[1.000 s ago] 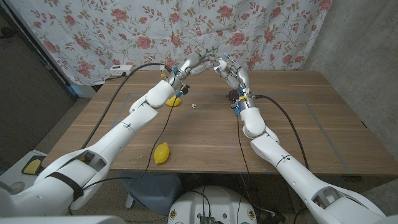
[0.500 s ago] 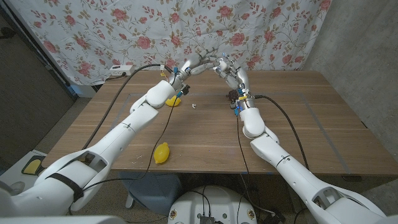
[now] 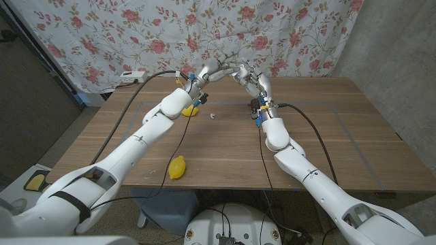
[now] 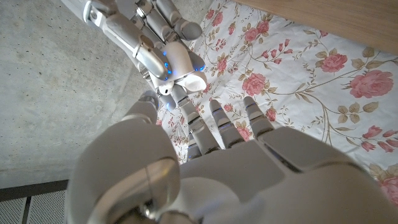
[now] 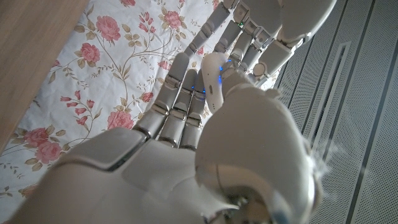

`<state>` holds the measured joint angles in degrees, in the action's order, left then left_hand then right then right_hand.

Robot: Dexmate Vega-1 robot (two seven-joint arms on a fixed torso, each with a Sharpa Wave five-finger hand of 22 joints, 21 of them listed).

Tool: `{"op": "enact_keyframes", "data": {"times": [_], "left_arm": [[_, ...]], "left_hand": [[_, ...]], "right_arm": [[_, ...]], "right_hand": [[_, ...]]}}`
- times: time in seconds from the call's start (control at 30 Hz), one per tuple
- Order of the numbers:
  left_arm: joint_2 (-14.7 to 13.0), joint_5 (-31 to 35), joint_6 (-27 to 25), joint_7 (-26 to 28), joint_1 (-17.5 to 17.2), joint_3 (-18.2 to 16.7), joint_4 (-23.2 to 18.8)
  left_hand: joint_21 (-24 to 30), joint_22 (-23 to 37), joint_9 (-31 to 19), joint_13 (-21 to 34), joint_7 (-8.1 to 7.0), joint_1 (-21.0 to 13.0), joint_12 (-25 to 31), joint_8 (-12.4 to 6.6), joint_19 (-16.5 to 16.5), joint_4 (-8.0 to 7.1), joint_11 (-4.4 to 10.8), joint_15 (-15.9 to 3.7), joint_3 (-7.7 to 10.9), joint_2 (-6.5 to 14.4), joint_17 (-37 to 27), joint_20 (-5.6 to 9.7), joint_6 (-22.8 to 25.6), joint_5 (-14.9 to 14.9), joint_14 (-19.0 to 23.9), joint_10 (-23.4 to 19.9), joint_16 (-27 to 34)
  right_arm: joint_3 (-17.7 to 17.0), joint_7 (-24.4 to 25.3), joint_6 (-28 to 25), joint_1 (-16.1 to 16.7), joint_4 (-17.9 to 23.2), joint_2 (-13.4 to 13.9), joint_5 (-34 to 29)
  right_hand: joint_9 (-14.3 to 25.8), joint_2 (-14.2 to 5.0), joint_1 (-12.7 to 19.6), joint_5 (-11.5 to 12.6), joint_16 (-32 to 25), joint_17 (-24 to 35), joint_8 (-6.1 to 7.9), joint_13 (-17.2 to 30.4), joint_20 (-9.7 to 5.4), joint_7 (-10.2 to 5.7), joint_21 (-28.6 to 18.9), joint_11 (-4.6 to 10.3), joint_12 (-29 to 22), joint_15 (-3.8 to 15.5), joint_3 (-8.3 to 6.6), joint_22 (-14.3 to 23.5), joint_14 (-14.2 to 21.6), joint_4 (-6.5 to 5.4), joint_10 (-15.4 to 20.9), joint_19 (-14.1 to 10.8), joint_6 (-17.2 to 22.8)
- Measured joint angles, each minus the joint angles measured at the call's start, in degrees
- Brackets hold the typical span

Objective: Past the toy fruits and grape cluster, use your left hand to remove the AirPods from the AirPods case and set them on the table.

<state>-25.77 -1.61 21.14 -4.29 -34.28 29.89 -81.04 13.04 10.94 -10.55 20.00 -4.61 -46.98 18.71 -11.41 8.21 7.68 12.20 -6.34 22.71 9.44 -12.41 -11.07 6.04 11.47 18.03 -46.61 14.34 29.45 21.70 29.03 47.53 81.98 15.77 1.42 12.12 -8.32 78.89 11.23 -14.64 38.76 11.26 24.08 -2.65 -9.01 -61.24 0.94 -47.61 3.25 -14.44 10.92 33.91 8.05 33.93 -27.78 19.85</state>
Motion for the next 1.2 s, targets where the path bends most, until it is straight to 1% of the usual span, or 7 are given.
{"op": "enact_keyframes", "data": {"times": [0.37,0.67,0.83,0.87,0.9,1.03,1.2], "left_arm": [[-0.3,1.1,-1.1,1.5,-0.7,-0.3,-1.3],[-0.4,2.6,-1.1,2.8,-1.1,-0.5,-1.7],[-0.4,3.4,-0.9,3.4,-1.3,-0.6,-1.9],[-0.4,3.5,-0.9,3.5,-1.4,-0.6,-1.9],[-0.4,3.6,-0.8,3.6,-1.4,-0.6,-1.9],[-0.4,4.0,-0.7,3.8,-1.5,-0.7,-2.0],[-0.1,4.0,-0.7,3.9,-1.7,-0.8,-2.0]], "left_hand": [[0.0,0.0,0.0,1.3,0.21,-0.6,1.4,0.00,0.1,0.66,-0.12,-0.11,0.41,0.5,-0.6,-0.09,0.2,0.0,0.5,-0.3,0.3],[0.0,0.0,0.0,1.3,0.18,-2.0,2.5,0.00,0.1,1.57,-0.12,-0.35,-0.51,-1.0,-1.1,-0.09,0.2,0.0,0.8,-0.3,0.5],[0.0,0.0,0.0,1.4,-0.05,-2.1,3.0,0.00,0.1,1.98,0.20,-0.42,-0.91,-2.0,-1.3,-0.09,0.0,-0.1,0.8,0.1,0.5],[0.0,0.0,0.0,1.4,-0.45,-1.9,3.3,0.00,0.1,2.05,0.18,-0.42,-0.98,-2.4,-1.3,-0.09,0.0,-0.3,0.8,0.1,0.5],[0.0,0.0,0.0,1.4,-0.63,-1.9,3.6,0.00,0.1,2.03,0.08,-0.42,-1.01,-2.7,-1.3,-0.09,0.0,-0.4,0.8,0.2,0.5],[0.0,0.0,0.0,2.5,-0.62,-0.9,4.4,0.00,0.1,1.19,0.19,-0.72,-2.31,-3.8,-1.9,-0.09,0.0,-0.9,1.1,0.5,1.0],[0.0,0.0,0.0,2.6,-0.62,-0.7,4.8,0.00,0.1,0.99,0.19,-0.72,-2.51,-4.0,-2.1,-0.08,0.0,-1.1,1.1,0.5,1.0]], "right_arm": [[0.2,0.2,0.0,-0.2,0.0,0.1,-0.3],[0.3,0.3,0.0,-0.3,0.2,0.2,-0.4],[0.4,0.3,0.2,-0.3,0.2,0.3,-0.4],[0.4,0.3,0.2,-0.3,0.2,0.3,-0.4],[0.4,0.3,0.3,-0.3,0.2,0.3,-0.4],[0.4,0.3,0.4,-0.3,0.2,0.3,-0.3],[0.5,0.3,0.6,-0.4,0.2,0.3,-0.3]], "right_hand": [[0.0,0.00,0.0,0.0,0.0,0.0,0.00,0.0,-0.24,0.00,0.0,0.12,0.0,-0.02,0.08,0.0,0.0,-0.08,-0.1,0.2,0.0],[0.0,0.00,0.0,0.0,0.0,0.0,0.00,0.0,-0.02,0.00,-0.2,0.22,-0.1,-0.02,0.08,0.0,0.0,-0.08,-0.2,0.6,0.0],[0.0,0.00,0.0,0.0,0.0,0.0,0.00,0.0,-0.01,0.00,-0.5,0.21,-0.1,-0.03,0.08,0.0,0.0,-0.08,-0.2,0.6,0.0],[0.0,0.00,0.0,0.0,0.0,0.0,0.00,0.0,-0.02,0.00,-0.5,0.21,-0.1,-0.03,0.08,0.0,0.0,-0.08,-0.2,0.6,0.0],[0.0,0.00,0.0,0.0,0.0,0.0,0.00,0.0,-0.02,0.00,-0.5,0.21,-0.1,-0.03,0.08,0.0,0.0,-0.08,-0.2,0.6,0.0],[0.0,0.00,0.0,0.0,0.0,0.0,0.00,0.0,-0.02,0.00,-0.5,0.21,-0.6,-0.11,0.15,0.0,-0.1,-0.15,-0.2,0.6,0.0],[0.0,0.00,0.0,0.0,0.0,0.0,0.00,0.0,-0.02,0.00,-0.5,0.21,-0.7,-0.12,0.15,0.0,-0.1,-0.15,-0.2,0.6,0.0]]}}
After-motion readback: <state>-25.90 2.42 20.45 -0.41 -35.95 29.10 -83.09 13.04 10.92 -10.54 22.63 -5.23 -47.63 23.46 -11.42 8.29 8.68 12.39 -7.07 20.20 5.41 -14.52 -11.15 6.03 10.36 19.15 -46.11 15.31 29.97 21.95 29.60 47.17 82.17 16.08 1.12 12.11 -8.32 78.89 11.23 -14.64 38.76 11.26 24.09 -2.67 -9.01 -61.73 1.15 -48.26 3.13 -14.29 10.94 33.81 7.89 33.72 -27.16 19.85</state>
